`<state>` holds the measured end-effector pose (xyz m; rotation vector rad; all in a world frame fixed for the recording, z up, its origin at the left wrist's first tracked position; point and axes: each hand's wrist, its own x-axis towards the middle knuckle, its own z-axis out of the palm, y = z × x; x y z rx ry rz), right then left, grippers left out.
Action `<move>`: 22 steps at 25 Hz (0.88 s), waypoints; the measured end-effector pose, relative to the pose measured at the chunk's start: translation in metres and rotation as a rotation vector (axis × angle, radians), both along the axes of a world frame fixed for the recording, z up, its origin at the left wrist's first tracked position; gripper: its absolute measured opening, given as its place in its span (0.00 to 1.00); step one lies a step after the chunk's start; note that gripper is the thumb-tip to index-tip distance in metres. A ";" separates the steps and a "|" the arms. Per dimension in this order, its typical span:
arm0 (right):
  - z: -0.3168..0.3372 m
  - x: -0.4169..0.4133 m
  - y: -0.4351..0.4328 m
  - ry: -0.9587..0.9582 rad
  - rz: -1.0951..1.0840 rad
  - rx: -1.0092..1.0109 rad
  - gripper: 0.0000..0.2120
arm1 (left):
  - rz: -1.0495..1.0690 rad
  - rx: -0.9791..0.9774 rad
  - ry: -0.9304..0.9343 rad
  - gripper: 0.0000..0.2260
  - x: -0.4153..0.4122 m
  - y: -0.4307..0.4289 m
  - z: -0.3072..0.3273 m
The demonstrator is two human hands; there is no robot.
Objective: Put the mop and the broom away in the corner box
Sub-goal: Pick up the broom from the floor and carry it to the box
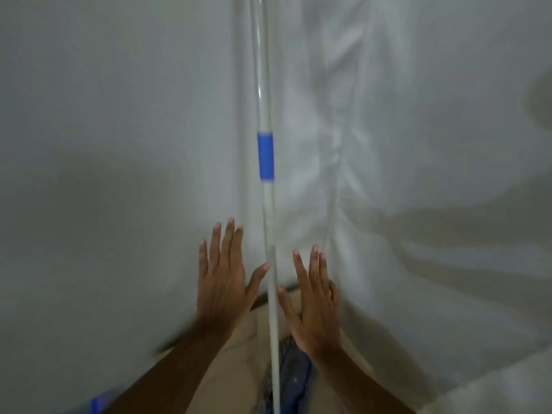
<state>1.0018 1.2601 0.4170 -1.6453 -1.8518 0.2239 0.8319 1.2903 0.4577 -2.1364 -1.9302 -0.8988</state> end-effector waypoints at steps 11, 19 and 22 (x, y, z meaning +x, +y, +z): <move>0.460 -0.152 -0.064 0.148 0.227 0.483 0.33 | 0.367 0.419 0.219 0.35 -0.152 -0.160 0.429; 0.517 -0.438 -0.300 0.244 0.715 0.538 0.32 | 0.912 0.371 0.317 0.33 -0.394 -0.486 0.476; 0.517 -0.538 -0.408 0.311 0.894 0.529 0.32 | 1.126 0.318 0.350 0.33 -0.467 -0.622 0.468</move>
